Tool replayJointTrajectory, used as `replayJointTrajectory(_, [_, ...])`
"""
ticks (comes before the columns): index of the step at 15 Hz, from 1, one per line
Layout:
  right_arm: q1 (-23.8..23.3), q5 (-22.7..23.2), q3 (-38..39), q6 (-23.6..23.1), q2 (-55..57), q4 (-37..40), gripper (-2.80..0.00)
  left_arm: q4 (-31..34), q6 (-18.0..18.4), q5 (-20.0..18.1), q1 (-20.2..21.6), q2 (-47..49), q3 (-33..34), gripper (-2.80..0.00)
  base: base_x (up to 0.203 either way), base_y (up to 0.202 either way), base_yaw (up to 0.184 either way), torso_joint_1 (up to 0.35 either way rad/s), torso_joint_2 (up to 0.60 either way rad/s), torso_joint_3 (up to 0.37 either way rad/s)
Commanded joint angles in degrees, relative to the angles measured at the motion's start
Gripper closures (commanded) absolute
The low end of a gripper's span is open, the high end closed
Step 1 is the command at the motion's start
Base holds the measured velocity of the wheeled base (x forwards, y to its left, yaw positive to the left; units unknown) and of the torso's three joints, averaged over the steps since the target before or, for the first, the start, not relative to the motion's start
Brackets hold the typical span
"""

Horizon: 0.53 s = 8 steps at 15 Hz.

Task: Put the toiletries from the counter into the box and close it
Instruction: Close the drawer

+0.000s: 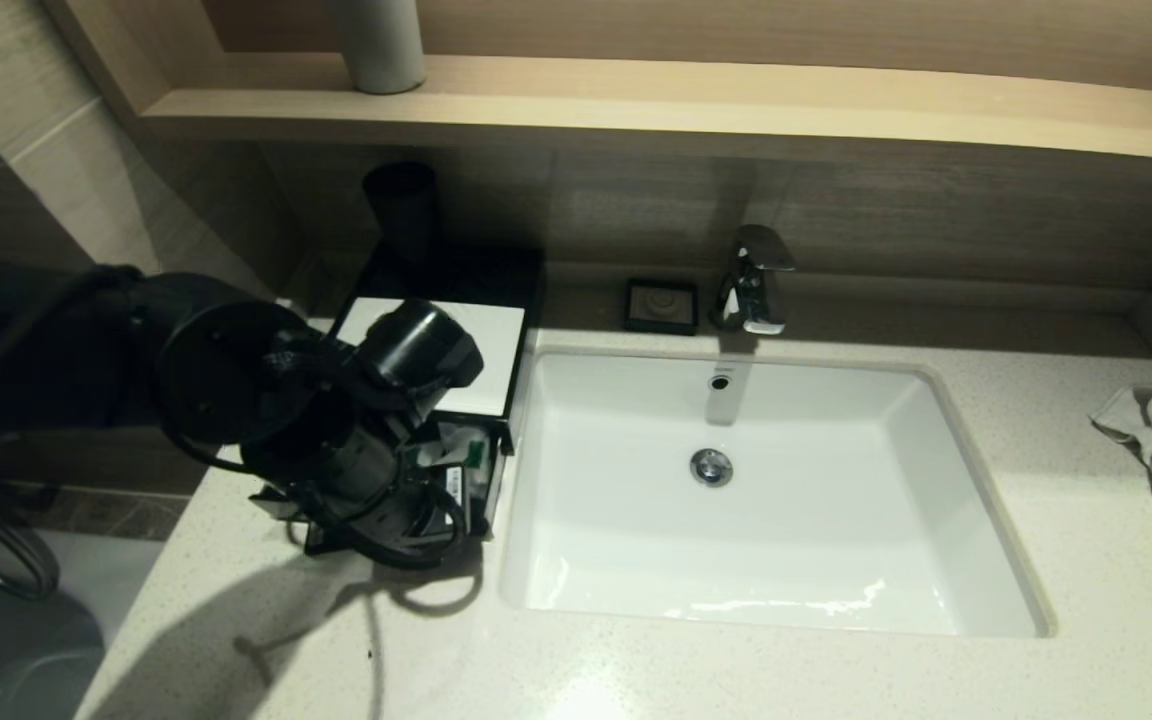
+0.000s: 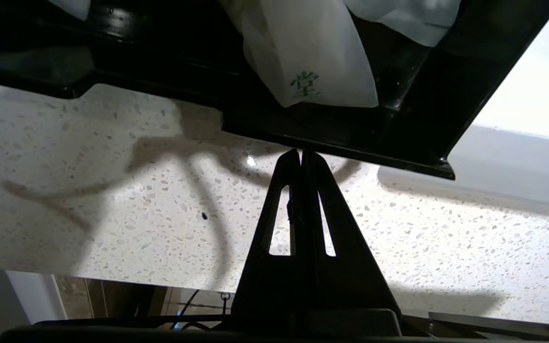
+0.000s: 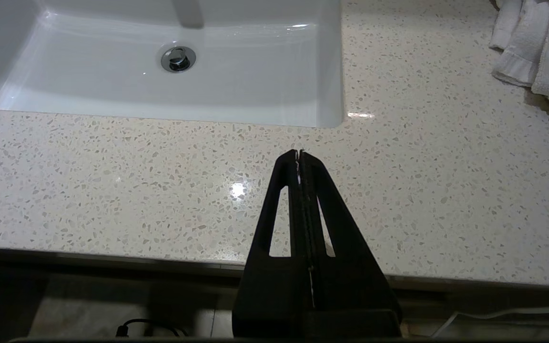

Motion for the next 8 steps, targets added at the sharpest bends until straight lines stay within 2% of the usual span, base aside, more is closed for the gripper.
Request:
replayJointTrajectory(1, [0.0, 0.01, 0.0, -0.07, 0.0, 0.09, 0.0, -0.29, -0.22, 0.21, 0.07, 1.25, -0.39, 0.0, 0.0, 0.0, 0.0, 0.0, 0.0, 0.0])
replayJointTrajectory(8, [0.0, 0.01, 0.0, -0.07, 0.0, 0.01, 0.0, -3.45, -0.13, 0.39, 0.35, 1.69, -1.84, 0.0, 0.0, 0.0, 0.0, 0.0, 0.0, 0.0])
